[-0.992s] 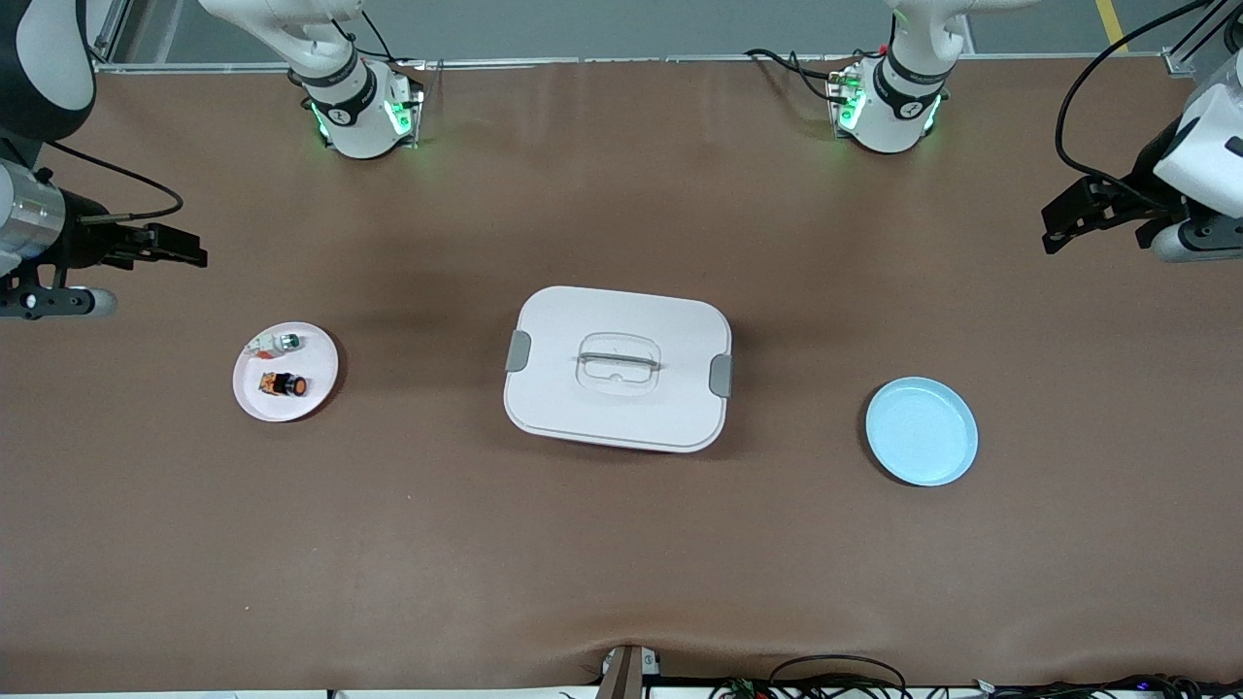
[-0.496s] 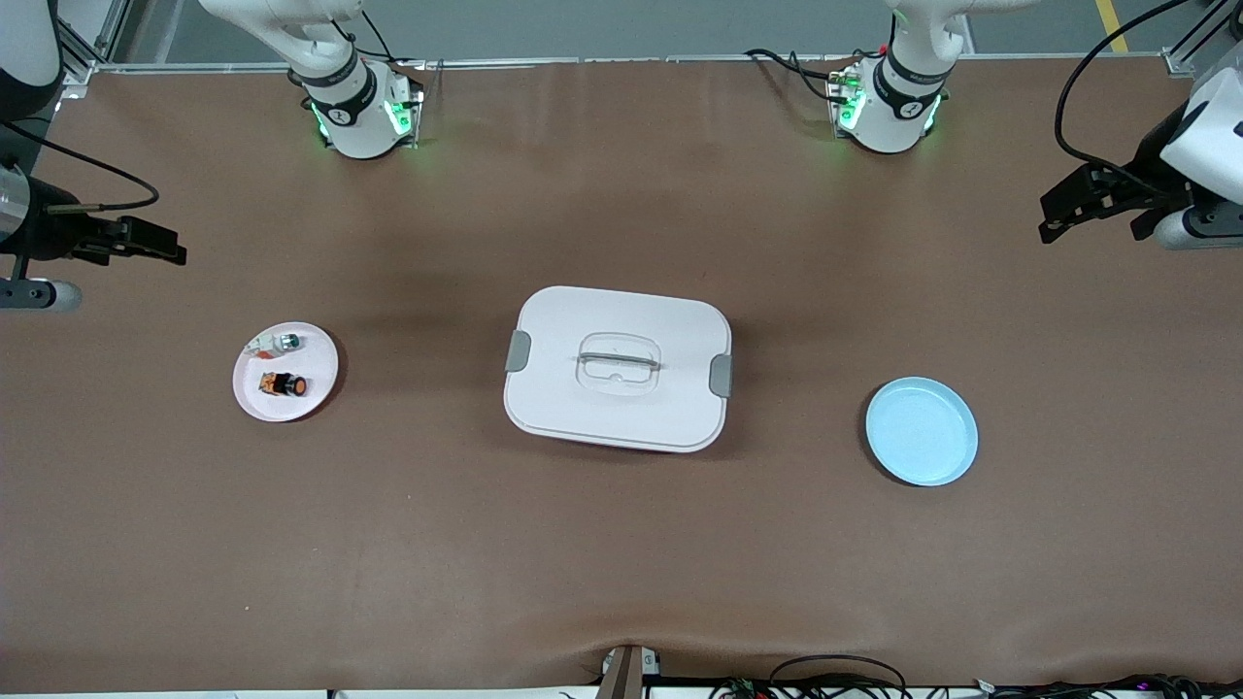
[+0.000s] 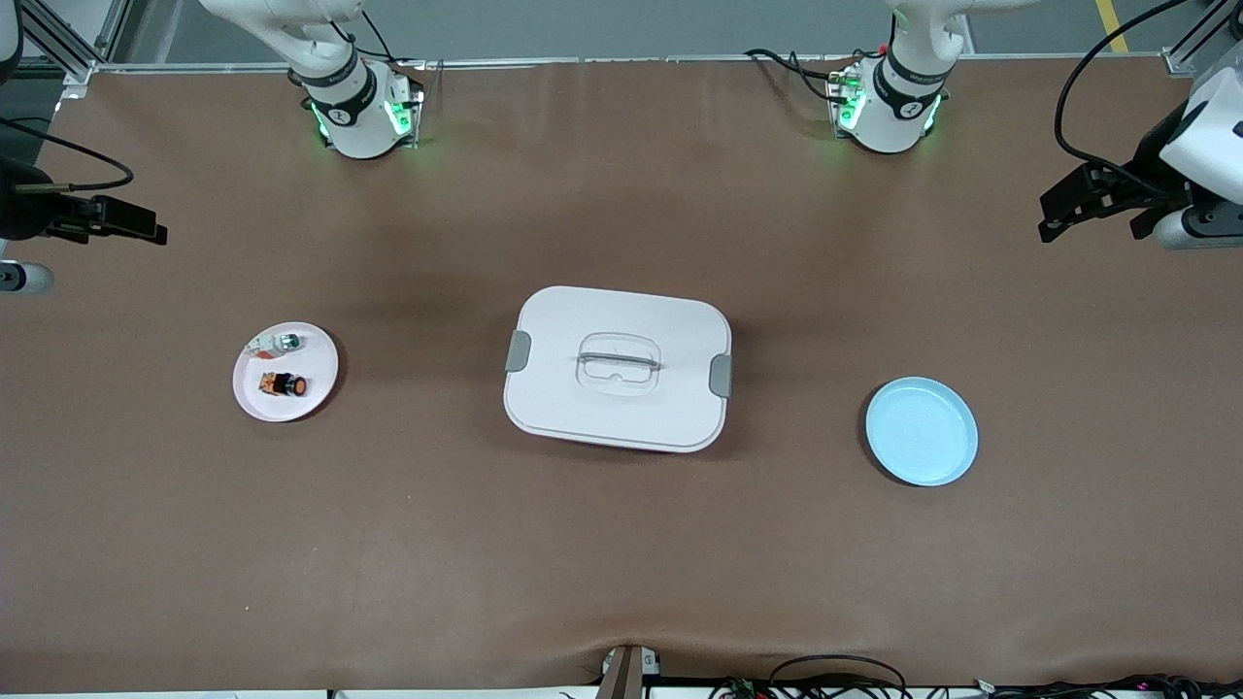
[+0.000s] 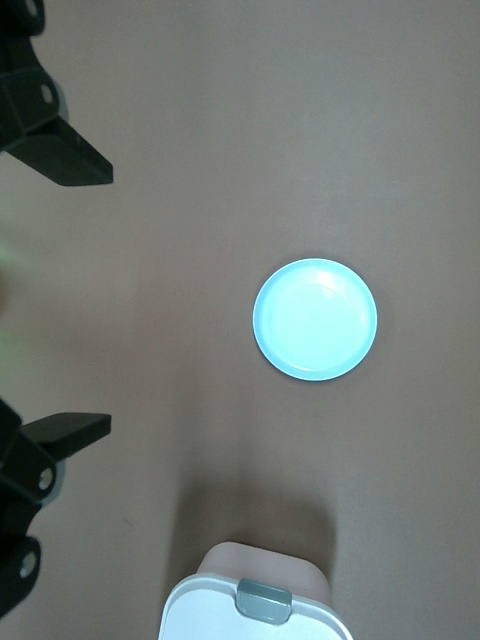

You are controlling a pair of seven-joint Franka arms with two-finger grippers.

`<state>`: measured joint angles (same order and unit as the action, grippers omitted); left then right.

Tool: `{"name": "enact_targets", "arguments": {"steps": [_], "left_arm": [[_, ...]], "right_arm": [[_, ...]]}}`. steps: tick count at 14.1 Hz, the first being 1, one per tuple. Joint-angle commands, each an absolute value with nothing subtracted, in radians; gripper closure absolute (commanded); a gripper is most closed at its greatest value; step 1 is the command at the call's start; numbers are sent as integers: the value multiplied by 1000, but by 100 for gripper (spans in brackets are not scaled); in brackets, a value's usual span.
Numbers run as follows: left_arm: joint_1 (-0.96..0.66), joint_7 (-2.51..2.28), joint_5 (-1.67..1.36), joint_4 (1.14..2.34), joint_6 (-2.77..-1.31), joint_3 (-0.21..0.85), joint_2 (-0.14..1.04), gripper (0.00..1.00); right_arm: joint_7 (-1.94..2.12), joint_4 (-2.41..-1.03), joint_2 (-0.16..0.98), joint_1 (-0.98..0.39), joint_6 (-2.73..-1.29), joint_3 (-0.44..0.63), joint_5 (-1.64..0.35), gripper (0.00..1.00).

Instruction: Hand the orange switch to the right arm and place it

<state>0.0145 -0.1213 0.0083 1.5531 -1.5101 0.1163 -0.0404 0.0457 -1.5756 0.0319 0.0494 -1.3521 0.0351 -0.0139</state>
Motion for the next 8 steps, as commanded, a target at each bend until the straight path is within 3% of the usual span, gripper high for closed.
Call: {"name": "enact_targets", "arguments": {"steps": [1, 8], "left_arm": [[20, -100, -3, 1563, -1500, 115, -61, 0], [21, -100, -3, 1565, -1512, 115, -63, 0]], "right_arm": [[32, -1526, 46, 57, -1324, 28, -32, 0], [31, -1526, 52, 60, -1331, 26, -87, 0]]}}
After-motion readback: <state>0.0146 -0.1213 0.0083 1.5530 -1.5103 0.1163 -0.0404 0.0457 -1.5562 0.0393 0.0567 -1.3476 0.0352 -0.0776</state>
